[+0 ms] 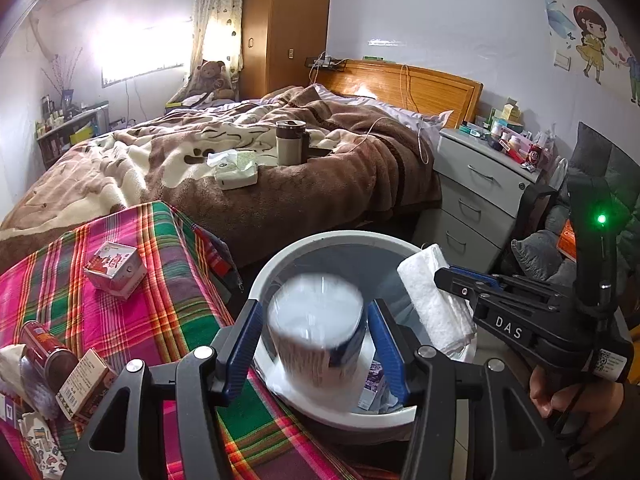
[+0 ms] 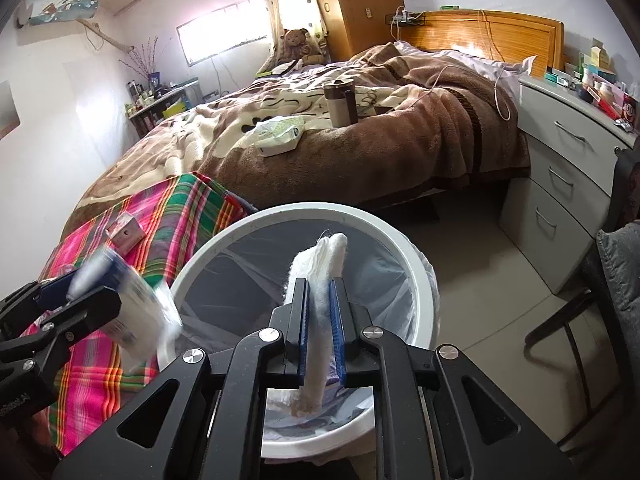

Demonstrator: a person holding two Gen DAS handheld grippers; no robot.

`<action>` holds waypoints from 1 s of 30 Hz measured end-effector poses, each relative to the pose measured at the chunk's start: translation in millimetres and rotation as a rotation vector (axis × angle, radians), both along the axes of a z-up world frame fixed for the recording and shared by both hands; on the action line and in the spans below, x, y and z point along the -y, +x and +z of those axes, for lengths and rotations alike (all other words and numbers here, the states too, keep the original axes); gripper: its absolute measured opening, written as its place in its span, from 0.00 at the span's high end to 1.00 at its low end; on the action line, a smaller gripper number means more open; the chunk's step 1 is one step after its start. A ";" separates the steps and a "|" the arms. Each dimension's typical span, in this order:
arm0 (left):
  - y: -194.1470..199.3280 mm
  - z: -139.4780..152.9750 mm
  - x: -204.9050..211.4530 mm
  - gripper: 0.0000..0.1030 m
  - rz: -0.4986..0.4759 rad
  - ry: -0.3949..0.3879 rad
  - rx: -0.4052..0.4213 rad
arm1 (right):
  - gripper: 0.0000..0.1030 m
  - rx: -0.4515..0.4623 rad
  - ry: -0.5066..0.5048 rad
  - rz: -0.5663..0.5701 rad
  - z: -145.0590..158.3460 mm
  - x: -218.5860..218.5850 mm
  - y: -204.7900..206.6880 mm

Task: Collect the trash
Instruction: 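Lower the cup and tissue roll into the white bin and open both tools, then move both tools back over the cloth toward the snack wrapper and small box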

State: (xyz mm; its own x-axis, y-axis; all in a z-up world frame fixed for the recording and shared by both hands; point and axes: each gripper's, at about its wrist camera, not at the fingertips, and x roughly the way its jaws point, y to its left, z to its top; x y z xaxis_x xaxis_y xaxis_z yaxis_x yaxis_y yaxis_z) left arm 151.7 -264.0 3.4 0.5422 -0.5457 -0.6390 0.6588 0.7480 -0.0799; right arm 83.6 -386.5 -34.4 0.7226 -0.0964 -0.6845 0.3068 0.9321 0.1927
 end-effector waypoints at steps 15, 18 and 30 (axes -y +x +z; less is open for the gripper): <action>-3.2 5.7 -22.9 0.32 0.038 -0.023 0.003 | 0.54 0.016 0.008 -0.007 4.8 -6.9 -4.8; -5.4 7.9 -33.8 0.32 0.054 -0.028 0.003 | 0.54 0.026 0.006 0.007 7.2 -13.8 -5.6; -18.3 19.4 -89.5 0.32 0.157 -0.039 0.045 | 0.45 0.078 -0.009 0.106 16.8 -55.4 -2.8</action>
State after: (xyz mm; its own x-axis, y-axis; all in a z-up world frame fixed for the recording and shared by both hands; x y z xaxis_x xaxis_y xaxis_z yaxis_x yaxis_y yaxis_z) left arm 133.4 -174.5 22.8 0.6502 -0.4763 -0.5920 0.5380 0.8387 -0.0839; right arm 80.8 -331.1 -17.6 0.7803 -0.0222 -0.6250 0.1905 0.9603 0.2037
